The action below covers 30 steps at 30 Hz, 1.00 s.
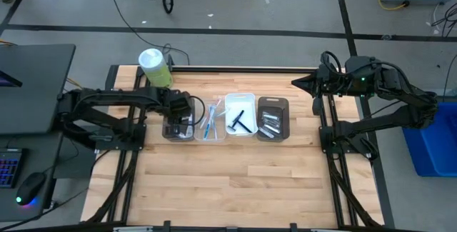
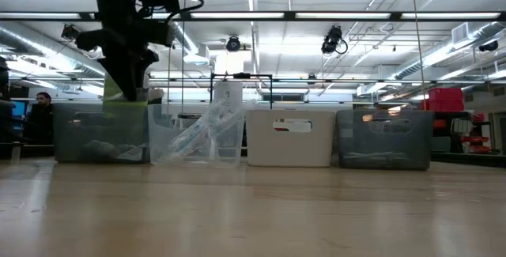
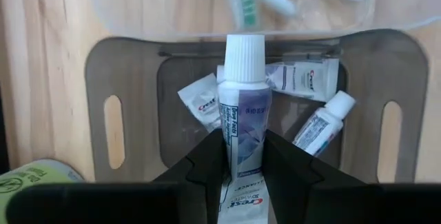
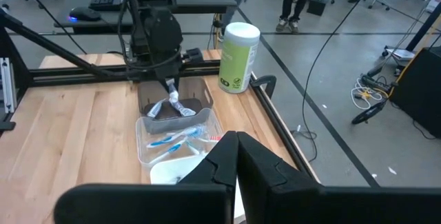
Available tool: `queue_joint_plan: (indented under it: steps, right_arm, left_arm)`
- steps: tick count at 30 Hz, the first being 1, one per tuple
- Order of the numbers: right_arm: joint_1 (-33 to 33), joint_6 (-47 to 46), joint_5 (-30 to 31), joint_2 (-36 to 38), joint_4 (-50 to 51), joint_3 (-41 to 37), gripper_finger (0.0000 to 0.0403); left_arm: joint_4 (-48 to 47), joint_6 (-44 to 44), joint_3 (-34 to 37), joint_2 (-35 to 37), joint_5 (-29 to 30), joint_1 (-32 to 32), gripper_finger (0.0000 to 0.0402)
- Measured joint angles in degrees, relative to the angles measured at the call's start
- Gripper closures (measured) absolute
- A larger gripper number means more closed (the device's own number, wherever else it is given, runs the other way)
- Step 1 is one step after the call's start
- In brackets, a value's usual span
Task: Pick & Place Travel size toiletries
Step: Put the white toothpaste into the left black bin, then return to Home Position
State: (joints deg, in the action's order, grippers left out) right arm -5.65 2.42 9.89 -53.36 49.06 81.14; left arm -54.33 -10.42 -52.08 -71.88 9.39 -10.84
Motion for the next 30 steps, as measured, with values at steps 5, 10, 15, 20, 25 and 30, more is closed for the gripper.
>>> queue_joint_plan:
  steps: [5,10,15,20,25,30]
  right_arm:
    - [0.0,0.0,0.0,0.0,0.0,0.0,0.0389]
    - [0.0,0.0,0.0,0.0,0.0,0.0,0.0389]
    - [0.0,0.0,0.0,0.0,0.0,0.0,0.0389]
    - [0.0,0.0,0.0,0.0,0.0,0.0,0.0389]
    - [0.0,0.0,0.0,0.4,0.0,0.0,0.0389]
    - [0.1,0.3,0.6,2.2,-0.6,-0.4,0.0389]
  left_arm:
    - [0.7,0.2,1.4,0.0,0.0,-0.9,0.0303]
    - [1.9,0.6,1.4,0.0,-0.2,-0.8,0.0303]
    - [1.9,0.6,1.4,0.0,-2.3,-0.8,0.0293]
    - [1.9,1.3,1.4,0.0,-2.4,-0.8,0.0248]
    - [2.0,2.2,1.4,0.0,-2.8,-0.8,0.0207]
    - [2.0,3.8,-0.8,0.3,-3.0,-0.8,0.0201]
